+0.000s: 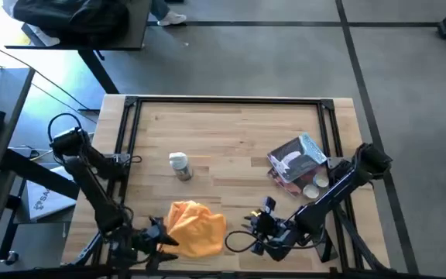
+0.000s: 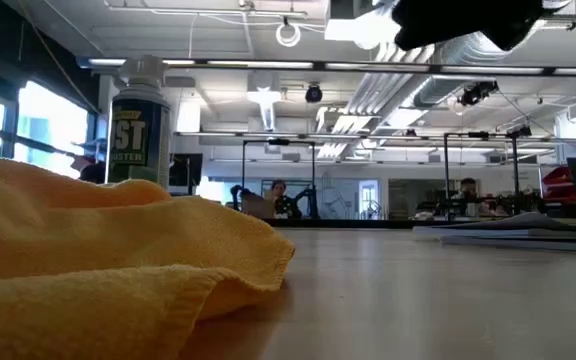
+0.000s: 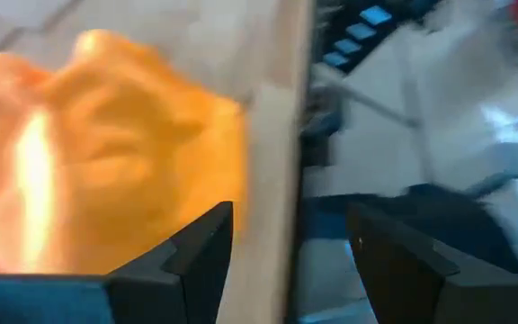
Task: Apply microfiber cloth
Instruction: Move the orange microfiber cloth to the top right of the table
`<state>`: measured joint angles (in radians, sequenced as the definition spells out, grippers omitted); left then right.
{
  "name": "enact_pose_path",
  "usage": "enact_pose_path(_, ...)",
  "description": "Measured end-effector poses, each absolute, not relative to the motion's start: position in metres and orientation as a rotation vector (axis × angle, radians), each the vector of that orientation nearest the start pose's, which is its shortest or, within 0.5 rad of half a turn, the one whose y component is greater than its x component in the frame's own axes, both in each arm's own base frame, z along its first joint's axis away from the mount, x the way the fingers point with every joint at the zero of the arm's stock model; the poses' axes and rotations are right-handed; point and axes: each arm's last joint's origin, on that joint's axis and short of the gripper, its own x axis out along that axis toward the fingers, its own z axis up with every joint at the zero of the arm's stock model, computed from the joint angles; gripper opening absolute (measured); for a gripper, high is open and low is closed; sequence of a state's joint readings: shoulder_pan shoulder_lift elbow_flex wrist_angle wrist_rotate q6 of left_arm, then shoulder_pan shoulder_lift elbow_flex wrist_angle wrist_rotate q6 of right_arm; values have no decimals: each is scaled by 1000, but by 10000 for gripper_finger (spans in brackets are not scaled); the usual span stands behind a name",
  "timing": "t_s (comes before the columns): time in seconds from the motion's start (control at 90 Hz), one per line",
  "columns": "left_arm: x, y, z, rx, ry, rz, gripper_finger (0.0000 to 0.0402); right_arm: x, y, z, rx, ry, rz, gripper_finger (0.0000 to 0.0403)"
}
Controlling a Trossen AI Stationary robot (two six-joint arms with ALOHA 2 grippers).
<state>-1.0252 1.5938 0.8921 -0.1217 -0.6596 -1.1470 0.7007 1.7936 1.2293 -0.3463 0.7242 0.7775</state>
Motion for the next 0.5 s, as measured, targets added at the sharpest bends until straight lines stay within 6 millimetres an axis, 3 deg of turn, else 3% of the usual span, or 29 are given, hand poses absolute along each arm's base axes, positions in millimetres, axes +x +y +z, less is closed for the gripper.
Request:
enact_pose_path(0.289, 208, -243, 144, -196, 704, 134, 197, 310, 207, 210, 145, 623, -330, 78)
enact_pose_path(0.5, 236, -217, 119, 75, 653, 304, 197, 327, 186, 213, 121, 595, -360, 78)
